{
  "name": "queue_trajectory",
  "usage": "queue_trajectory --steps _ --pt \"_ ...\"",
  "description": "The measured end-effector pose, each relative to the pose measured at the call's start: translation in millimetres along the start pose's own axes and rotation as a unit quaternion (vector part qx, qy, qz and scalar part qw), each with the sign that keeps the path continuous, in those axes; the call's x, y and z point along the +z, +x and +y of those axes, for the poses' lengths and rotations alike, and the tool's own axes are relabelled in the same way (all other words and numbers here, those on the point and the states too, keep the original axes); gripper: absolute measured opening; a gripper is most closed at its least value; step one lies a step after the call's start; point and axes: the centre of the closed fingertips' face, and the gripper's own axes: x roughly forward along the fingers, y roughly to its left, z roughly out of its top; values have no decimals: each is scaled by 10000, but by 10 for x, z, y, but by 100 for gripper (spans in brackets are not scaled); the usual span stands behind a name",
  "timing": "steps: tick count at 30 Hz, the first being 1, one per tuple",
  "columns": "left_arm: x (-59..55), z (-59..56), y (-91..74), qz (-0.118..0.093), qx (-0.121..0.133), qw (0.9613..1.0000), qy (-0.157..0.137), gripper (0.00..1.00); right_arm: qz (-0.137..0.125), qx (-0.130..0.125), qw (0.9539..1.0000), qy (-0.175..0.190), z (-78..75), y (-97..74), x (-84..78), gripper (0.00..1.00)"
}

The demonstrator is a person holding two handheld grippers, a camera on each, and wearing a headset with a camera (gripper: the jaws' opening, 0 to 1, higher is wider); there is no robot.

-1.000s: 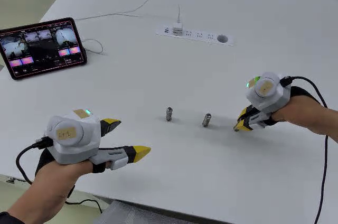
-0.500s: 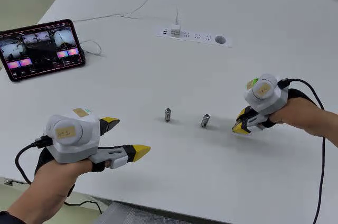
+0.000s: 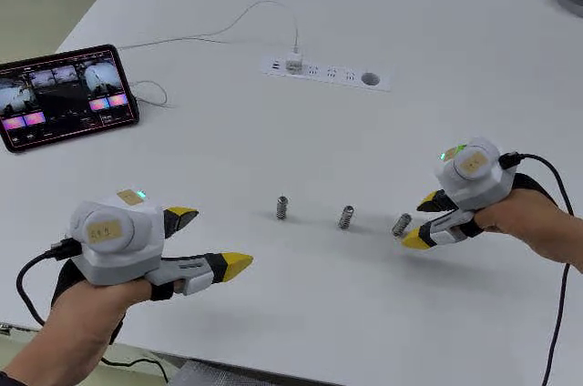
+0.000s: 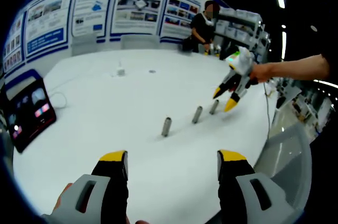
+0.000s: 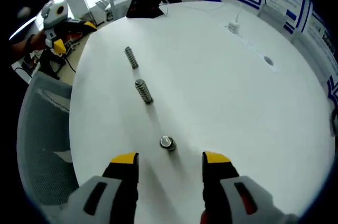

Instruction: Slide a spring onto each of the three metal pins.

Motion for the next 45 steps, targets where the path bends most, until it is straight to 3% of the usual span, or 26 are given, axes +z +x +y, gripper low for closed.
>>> queue_trajectory --steps 11,20,25,45 --pt "63 28 22 -6 -15 10000 20 73 -552 -90 9963 653 43 -86 -30 57" --pt "110 72 72 6 -35 10000 77 74 -1302 -198 9836 1231 69 -180 96 64" --pt "145 85 124 -18 -133 9999 79 74 -1629 -243 9757 1446 200 -270 147 68" --pt "172 10 201 36 -442 9985 327 79 -2282 -545 9527 1934 559 -490 90 83"
